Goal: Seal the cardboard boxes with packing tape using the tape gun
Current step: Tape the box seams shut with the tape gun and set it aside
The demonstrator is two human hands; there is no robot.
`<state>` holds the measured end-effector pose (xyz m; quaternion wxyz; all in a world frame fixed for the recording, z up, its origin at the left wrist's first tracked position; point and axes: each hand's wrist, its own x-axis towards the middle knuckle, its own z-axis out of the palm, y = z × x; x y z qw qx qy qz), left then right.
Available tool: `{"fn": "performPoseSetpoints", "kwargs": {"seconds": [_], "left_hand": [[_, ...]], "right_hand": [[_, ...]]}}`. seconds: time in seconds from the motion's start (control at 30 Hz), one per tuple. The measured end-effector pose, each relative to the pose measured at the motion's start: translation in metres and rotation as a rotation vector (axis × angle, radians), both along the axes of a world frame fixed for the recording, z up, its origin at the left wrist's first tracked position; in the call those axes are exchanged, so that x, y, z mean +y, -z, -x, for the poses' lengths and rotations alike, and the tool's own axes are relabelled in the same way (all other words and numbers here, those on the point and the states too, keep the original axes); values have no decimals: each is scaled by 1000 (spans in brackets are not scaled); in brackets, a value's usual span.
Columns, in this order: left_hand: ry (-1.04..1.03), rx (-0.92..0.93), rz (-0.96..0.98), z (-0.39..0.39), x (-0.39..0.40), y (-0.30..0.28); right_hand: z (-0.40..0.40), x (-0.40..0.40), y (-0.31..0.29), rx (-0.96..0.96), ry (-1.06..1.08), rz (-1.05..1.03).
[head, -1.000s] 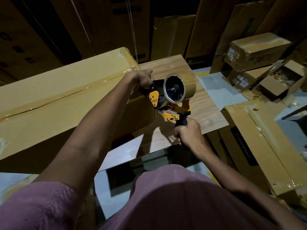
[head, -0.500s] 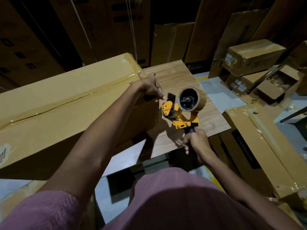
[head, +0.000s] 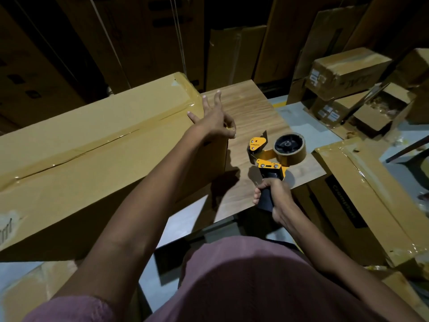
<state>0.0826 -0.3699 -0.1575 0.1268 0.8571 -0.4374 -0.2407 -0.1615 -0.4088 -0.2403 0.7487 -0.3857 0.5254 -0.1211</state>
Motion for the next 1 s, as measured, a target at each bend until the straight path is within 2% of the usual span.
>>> {"fn": "performPoseSetpoints", "kwargs": {"seconds": [0.1,0.17,0.3,0.43,0.6,0.8,0.9,1.0], "left_hand": [[54,-152,-100,11,-2,5],[52,-243,-98,18,-4,12],[-71,-315,16,26,6,21],[-224,-380,-29,38,8,22],[-422,-408,-38,51,6,26],[-383,-446,-30,66,14,28],[-423,-404,85,83,19,28],[-465,-348,182,94,21,25]], "right_hand": [[-11,-7,5,18,13,-15],[-21,-15,8,41,10,-46],[-40,-38,21,43,48,-102],[-52,-61,37,85,-1,-54],[-56,-87,48,203,-302,-82],[-56,-85,31,333,-669,-33],[-71,-83,15,236,-665,81],[-79,-77,-19,-29,-653,212]]}}
